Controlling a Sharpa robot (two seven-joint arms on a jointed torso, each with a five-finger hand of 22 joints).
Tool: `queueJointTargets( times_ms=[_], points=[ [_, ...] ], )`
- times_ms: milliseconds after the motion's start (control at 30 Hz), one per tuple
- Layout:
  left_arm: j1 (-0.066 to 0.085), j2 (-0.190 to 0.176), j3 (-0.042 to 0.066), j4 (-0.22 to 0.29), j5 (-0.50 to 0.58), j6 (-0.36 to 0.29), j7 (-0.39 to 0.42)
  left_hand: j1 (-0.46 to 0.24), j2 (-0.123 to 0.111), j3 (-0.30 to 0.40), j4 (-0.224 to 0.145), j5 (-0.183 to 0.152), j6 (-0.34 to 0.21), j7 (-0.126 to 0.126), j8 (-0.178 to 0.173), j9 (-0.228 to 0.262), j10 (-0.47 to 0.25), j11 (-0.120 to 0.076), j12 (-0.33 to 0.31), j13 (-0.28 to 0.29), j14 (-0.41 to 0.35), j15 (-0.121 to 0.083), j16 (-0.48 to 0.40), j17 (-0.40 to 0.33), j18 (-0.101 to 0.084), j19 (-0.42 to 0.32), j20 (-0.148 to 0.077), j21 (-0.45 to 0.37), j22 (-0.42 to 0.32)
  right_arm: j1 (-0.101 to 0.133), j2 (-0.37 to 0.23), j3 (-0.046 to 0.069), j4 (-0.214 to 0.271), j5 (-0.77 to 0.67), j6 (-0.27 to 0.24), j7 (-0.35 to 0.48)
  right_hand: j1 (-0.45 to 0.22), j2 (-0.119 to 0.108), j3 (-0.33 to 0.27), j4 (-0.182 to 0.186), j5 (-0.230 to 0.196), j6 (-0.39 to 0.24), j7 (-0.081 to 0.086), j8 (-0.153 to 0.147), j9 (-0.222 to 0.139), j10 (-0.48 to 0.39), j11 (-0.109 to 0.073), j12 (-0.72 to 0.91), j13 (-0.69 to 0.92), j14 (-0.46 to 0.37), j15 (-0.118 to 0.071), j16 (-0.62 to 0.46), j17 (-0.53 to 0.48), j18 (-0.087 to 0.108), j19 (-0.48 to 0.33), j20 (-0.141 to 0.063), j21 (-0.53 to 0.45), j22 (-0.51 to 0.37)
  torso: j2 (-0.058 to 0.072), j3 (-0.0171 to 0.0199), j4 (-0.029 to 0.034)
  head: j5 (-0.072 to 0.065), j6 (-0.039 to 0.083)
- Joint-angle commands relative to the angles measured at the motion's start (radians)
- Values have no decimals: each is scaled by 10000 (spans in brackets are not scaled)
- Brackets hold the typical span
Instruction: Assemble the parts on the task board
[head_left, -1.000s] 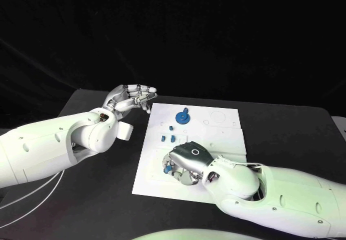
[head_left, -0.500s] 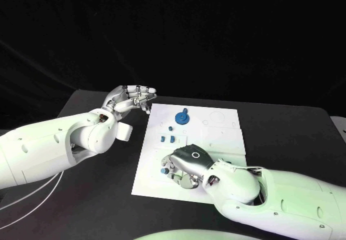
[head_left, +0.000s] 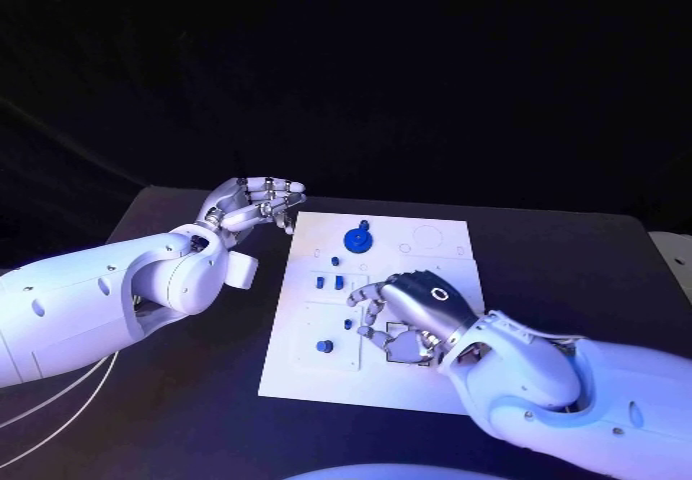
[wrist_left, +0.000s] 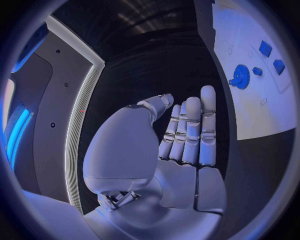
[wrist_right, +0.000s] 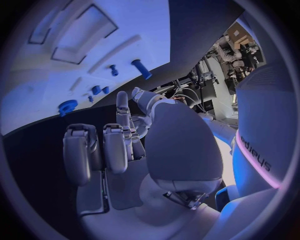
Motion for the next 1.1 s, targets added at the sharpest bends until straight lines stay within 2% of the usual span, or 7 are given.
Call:
queueJointTargets(
  times_ms=[33,233,367,433,500,767,1100],
  points=[
    [3,-4,-10,23,37,156,46,16,62,-45,-33,37,-43,-6,58,-9,-87,12,50,15,-49,-6,4,-16,64,-21,78,-48,-10,297,-641,44,78,2648,-555,638,31,5,-139,19,3,604,110,312,137,333,83,279,247,617,-9,104,547,-206,823,-26,128,2372,-29,-22,-26,-207,57],
    [3,-27,-35,50,38,161,63,19,63,-44,-36,37,-40,-8,62,-8,-90,11,55,16,-51,-6,5,-18,64,-22,78,-48,-10,631,-2097,21,136,5066,348,884,-507,15,-1275,310,739,774,-35,691,408,483,-73,2568,2700,704,-115,391,896,-309,962,-86,652,2539,-80,-42,-85,-645,110],
    [2,-43,-54,88,38,174,102,19,63,-44,-36,37,-40,-8,62,-8,-90,11,55,16,-51,-6,5,-18,64,-22,78,-48,-10,697,-2892,-67,305,5402,656,572,-768,255,-2135,972,893,518,-82,1069,809,228,-100,8252,8285,772,-103,636,1190,-375,1045,-105,973,2629,-113,-28,-160,-865,130],
    [1,-42,-62,105,38,181,115,19,62,-46,-37,36,-38,-9,67,-8,-93,11,60,16,-53,-6,6,-19,65,-23,78,-49,-10,708,-3176,-113,434,5271,720,303,-947,290,-2441,1275,1029,500,-85,1201,927,414,-75,9308,9238,799,-113,733,1337,-375,1045,-97,973,2629,-133,-25,-178,-947,108],
    [0,-38,-67,119,38,185,123,19,62,-46,-37,36,-38,-9,67,-8,-93,11,60,16,-53,-6,6,-19,65,-23,78,-49,-10,709,-3356,-151,541,5120,779,64,-1179,378,-2751,1340,1369,495,-114,1314,1027,526,-97,9883,9764,816,-135,799,1434,-375,1045,-106,973,2629,-145,-28,-186,-1020,95],
    [-14,-21,-79,161,39,212,145,19,62,-46,-37,36,-38,-9,67,-8,-93,11,60,16,-53,-6,6,-19,65,-23,78,-49,-10,527,-3633,-268,829,3762,887,-1045,-1595,539,-3458,1376,1238,535,-179,1550,1210,766,-141,10747,10538,836,-165,887,1563,-375,1045,-135,973,2629,-140,-25,-162,-1196,41],
    [-22,-57,-83,185,40,213,147,19,62,-46,-37,36,-38,-9,67,-8,-93,11,60,16,-53,-6,6,-19,65,-23,78,-49,-10,170,-3385,-300,761,2889,973,-1587,-1762,677,-3826,1388,1172,534,-200,1644,1275,760,-155,10825,10649,834,-175,896,1569,-375,1045,-144,973,2629,-127,-44,-165,-1193,15]
  ],
)
